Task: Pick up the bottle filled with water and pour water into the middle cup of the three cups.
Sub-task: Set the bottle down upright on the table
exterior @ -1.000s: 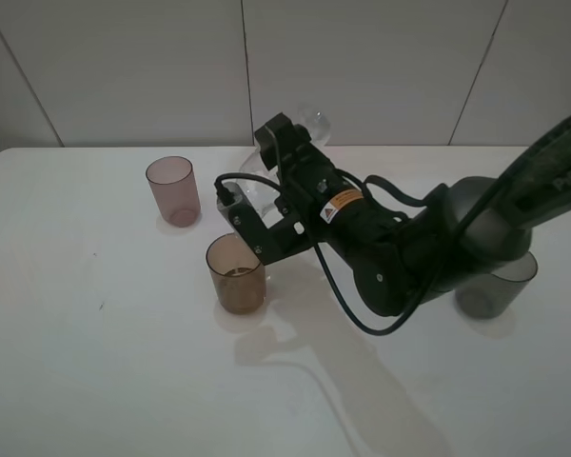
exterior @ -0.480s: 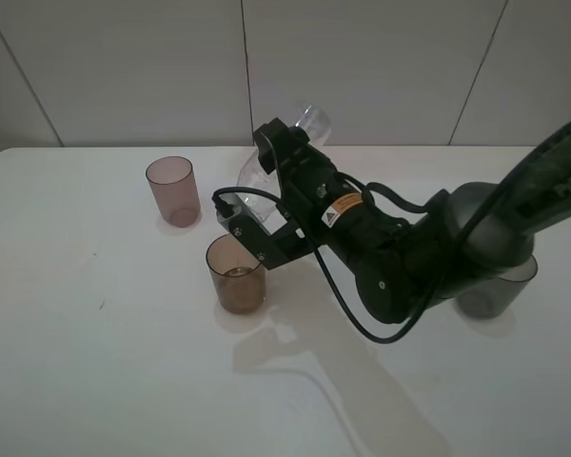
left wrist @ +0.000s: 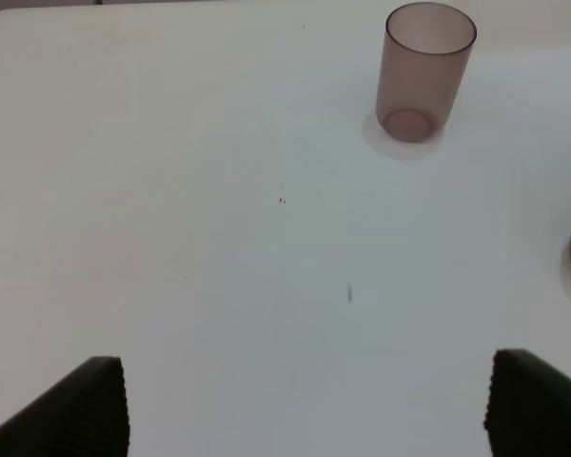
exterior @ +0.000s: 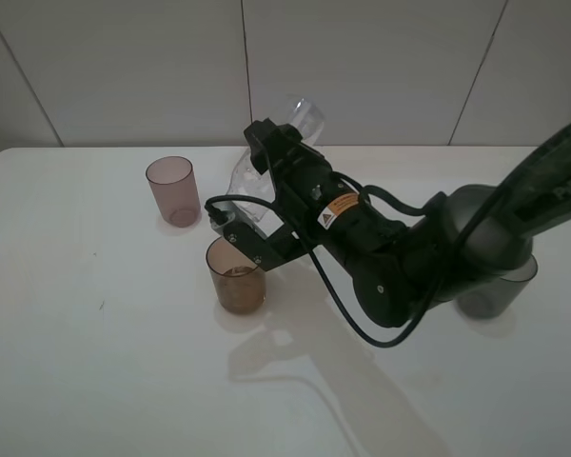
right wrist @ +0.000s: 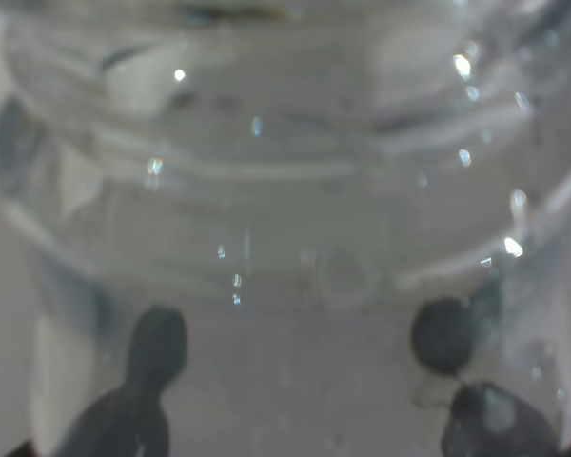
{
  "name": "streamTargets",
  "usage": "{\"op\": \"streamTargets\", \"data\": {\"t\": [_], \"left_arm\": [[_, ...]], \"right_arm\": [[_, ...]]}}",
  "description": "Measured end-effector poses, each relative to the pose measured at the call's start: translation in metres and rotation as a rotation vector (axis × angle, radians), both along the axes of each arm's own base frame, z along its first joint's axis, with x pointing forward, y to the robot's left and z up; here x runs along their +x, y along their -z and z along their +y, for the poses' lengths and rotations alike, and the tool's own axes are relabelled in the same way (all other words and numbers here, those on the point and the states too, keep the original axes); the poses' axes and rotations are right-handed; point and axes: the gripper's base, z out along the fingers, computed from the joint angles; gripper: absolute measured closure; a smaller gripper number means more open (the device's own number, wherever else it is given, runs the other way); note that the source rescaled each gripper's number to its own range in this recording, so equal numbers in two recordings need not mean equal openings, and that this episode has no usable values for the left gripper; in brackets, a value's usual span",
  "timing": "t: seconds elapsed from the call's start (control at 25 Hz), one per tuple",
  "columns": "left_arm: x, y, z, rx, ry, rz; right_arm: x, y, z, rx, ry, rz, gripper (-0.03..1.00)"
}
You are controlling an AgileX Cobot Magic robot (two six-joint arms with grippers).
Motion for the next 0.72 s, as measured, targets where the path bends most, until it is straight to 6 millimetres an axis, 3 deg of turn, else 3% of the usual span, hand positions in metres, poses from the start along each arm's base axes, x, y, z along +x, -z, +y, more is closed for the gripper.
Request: {"op": "streamTargets", "data": {"t": [0.72], "left_arm": [[0.0000, 0.0000, 0.0000, 0.000, 0.000, 0.000]], "right_arm": [[0.0000, 0.0005, -0.0001, 0.031, 0.002, 0.025, 0.94]]}}
